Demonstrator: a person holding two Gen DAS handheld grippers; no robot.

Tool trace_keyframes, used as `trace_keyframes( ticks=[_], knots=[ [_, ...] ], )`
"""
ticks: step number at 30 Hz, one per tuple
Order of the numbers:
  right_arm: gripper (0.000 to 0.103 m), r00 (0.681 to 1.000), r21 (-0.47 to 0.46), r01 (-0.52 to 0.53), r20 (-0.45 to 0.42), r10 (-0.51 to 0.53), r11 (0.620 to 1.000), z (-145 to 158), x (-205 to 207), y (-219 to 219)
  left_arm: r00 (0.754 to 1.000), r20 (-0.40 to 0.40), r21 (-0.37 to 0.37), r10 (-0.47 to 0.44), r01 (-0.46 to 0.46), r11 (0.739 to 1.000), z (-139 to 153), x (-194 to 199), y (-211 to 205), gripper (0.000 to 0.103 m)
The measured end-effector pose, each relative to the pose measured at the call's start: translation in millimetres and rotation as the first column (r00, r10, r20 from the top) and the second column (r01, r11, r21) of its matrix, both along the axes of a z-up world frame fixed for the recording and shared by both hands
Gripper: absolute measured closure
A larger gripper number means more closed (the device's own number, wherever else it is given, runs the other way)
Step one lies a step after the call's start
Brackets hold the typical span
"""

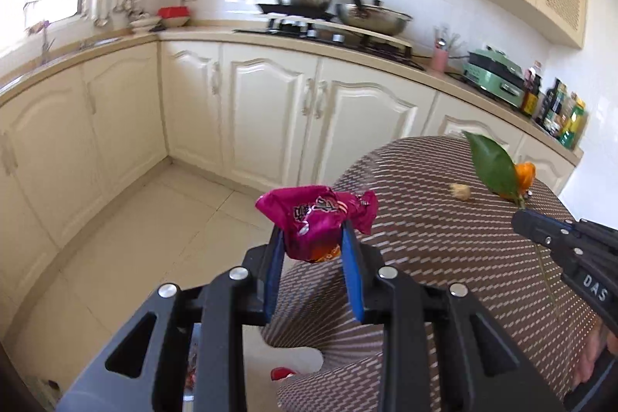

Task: Collect trash
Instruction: 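Grasp the pink candy wrapper with the left gripper while the right grasps the orange flower stem, then carry the pink wrapper and orange flower over the blue bin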

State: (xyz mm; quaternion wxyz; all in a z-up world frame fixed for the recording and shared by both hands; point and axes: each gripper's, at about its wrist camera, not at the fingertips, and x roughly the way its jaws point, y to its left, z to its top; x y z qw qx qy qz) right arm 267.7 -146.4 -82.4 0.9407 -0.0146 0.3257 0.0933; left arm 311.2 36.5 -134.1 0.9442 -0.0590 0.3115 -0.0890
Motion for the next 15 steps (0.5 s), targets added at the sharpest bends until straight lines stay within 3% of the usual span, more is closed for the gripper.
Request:
trace_keyframes(
  ticks=[8,11,15],
  knots=[
    [0.099,0.964,0.067,-0.238,-0.103,0.244,0.969,-50,24,151,0.984,-0.081,-0.013,0.158,-0.159,0.987,-41,-10,116,0.075],
    [0.099,0.936,0.089,-0.295,-0.175,0.306,0.951,-86,36,199,0.963,-0.148,-0.010,0.224,-0.228,0.974,-71,-9,158,0.075],
    [0.099,0.891,0.120,-0.331,-0.287,0.352,0.936,-142,50,249,0.917,-0.248,-0.003,0.313,-0.324,0.946,-123,-5,207,0.075]
  ],
)
